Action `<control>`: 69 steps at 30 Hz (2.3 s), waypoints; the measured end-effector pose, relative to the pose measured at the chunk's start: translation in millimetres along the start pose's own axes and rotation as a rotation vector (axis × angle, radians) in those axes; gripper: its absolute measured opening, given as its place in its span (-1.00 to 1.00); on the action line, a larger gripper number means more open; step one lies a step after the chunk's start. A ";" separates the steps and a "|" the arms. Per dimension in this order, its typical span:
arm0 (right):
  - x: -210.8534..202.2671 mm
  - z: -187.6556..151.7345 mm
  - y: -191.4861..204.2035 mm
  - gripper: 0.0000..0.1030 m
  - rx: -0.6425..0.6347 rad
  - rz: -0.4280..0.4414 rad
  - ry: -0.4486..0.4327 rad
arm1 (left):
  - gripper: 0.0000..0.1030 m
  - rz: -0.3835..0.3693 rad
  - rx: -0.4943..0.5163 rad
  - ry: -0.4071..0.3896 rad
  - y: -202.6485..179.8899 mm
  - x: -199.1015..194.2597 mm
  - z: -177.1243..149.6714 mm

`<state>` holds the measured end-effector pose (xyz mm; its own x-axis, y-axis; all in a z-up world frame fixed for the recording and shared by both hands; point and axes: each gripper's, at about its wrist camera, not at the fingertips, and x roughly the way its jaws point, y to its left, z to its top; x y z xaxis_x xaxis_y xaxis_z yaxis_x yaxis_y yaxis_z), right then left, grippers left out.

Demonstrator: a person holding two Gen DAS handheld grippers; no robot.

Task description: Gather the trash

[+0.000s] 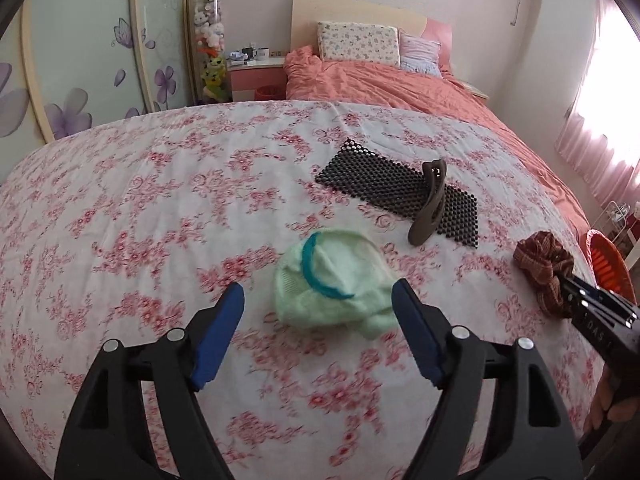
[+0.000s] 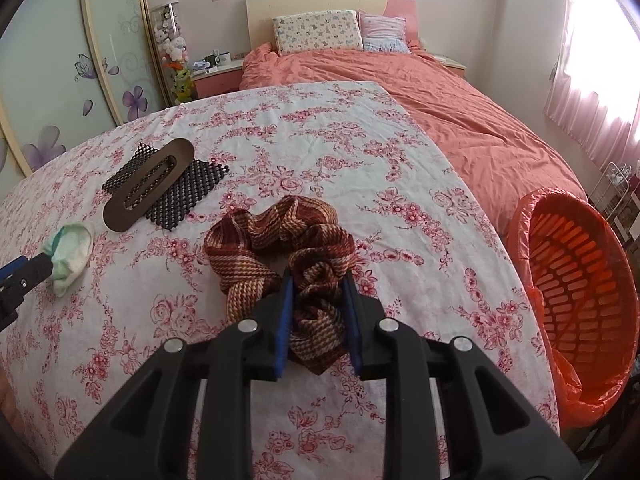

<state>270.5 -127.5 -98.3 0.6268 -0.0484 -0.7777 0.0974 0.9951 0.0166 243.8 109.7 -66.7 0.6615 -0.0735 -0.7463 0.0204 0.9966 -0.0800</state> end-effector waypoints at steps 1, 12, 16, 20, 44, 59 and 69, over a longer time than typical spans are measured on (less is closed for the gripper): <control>0.6 0.3 0.1 -0.52 -0.001 -0.001 0.002 | 0.49 0.003 -0.002 0.005 -2.3 3.4 1.4; 4.4 -0.1 2.7 -0.44 -0.009 -0.014 0.018 | 0.50 0.059 -0.006 0.050 -10.1 25.3 -4.5; 5.4 0.5 0.6 -0.31 0.001 -0.024 0.023 | 0.52 0.068 -0.008 0.053 -11.2 26.0 -4.7; 6.2 0.0 -5.4 -0.24 0.029 -0.009 0.026 | 0.55 0.073 -0.011 0.055 -11.1 26.3 -4.3; 8.2 -1.0 -14.5 0.27 0.074 -0.053 0.038 | 0.67 0.085 -0.021 0.062 -7.0 28.1 -3.4; 7.1 -1.4 -15.3 0.27 0.073 -0.049 0.033 | 0.70 0.088 -0.022 0.064 -7.0 28.6 -3.6; -12.7 7.3 -12.4 0.31 0.105 0.122 -0.023 | 0.64 0.076 -0.021 0.057 -5.4 27.3 -3.7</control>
<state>266.9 -139.8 -84.0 0.6564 0.0687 -0.7513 0.0993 0.9793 0.1763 259.0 102.1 -89.1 0.6172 -0.0002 -0.7868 -0.0440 0.9984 -0.0348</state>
